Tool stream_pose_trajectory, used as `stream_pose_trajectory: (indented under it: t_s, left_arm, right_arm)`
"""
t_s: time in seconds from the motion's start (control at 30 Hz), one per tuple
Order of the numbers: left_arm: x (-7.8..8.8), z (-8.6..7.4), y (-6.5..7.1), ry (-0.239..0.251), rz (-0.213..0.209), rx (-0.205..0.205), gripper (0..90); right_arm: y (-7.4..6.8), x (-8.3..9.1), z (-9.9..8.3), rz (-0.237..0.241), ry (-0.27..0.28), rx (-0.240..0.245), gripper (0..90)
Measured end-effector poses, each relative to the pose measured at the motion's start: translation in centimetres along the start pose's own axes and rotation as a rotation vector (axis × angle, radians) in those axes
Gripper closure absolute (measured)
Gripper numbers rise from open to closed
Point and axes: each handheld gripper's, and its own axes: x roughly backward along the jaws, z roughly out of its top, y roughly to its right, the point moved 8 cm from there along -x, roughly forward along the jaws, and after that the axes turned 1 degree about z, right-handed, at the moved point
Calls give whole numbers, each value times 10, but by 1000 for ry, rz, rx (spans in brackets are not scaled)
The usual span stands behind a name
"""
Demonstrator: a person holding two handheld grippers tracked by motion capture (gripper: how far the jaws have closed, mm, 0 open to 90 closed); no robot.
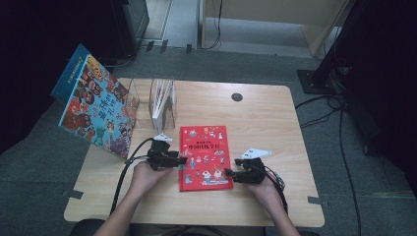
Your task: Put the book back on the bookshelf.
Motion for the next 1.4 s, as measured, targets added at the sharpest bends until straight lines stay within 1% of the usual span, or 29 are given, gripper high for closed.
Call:
stream_pose_trajectory:
  t_s: [0.03, 0.17, 0.23, 0.33, 0.4, 0.47, 0.5, 0.57, 0.6, 0.67, 0.7, 0.8, 0.87, 0.9, 0.93, 1.0, 1.07, 1.13, 1.17, 1.27, 1.33, 1.4]
  left_arm:
    - [0, 0, 1, 5, 6, -7, 470]
    - [0, -1, 2, -1, 29, -24, 486]
    - [0, -1, 2, -7, 25, -8, 499]
    - [1, -1, 1, -25, 10, 16, 560]
    - [2, -2, 1, -43, 13, 27, 577]
    - [5, -2, -2, -58, 16, 40, 606]
    - [6, -3, -4, -62, 19, 48, 639]
    - [8, -3, -7, -55, 14, 65, 656]
    - [9, -2, -8, -52, 14, 72, 682]
    - [9, -3, -10, -60, 32, 60, 712]
    - [9, -4, -10, -60, 34, 60, 752]
    - [7, -5, -11, -64, 31, 56, 817]
    - [5, -4, -10, -56, 16, 66, 837]
    - [4, -4, -10, -55, 23, 61, 863]
    - [4, -4, -10, -54, 25, 60, 868]
    - [3, -4, -8, -52, 23, 60, 886]
    - [3, -4, -7, -55, 24, 58, 895]
    - [2, -5, -4, -55, 5, 61, 899]
    - [2, -5, -4, -55, 5, 60, 895]
    - [1, -4, -4, -47, 14, 66, 879]
    - [0, -3, -5, -49, 17, 62, 880]
    - [1, -3, -5, -51, 26, 55, 879]
  right_arm:
    - [1, -1, 1, 4, -9, -12, 392]
    - [5, -8, 8, -2, -21, -20, 371]
    - [6, -11, 11, -10, -8, -24, 361]
    - [8, -13, 13, 4, 5, -53, 424]
    - [9, -14, 14, 13, 8, -72, 442]
    - [9, -15, 15, 13, 9, -75, 462]
    - [10, -15, 16, 15, -5, -76, 461]
    - [9, -17, 19, 14, -32, -68, 459]
    - [9, -18, 21, 14, -37, -69, 459]
    - [8, -20, 23, 13, -28, -59, 462]
    - [8, -21, 23, 17, -29, -67, 453]
    - [10, -22, 24, 13, -20, -80, 458]
    - [10, -23, 25, 12, -20, -84, 454]
    - [11, -23, 26, 11, -29, -87, 452]
    - [10, -24, 27, 9, -45, -90, 442]
    - [10, -25, 29, -3, -76, -74, 430]
    - [11, -26, 30, -11, -74, -89, 442]
    - [13, -25, 31, -9, -71, -106, 456]
    - [14, -25, 31, -14, -72, -116, 459]
    - [17, -25, 31, -21, -69, -126, 463]
    - [18, -25, 32, -20, -65, -133, 464]
    - [18, -26, 33, -24, -80, -125, 455]
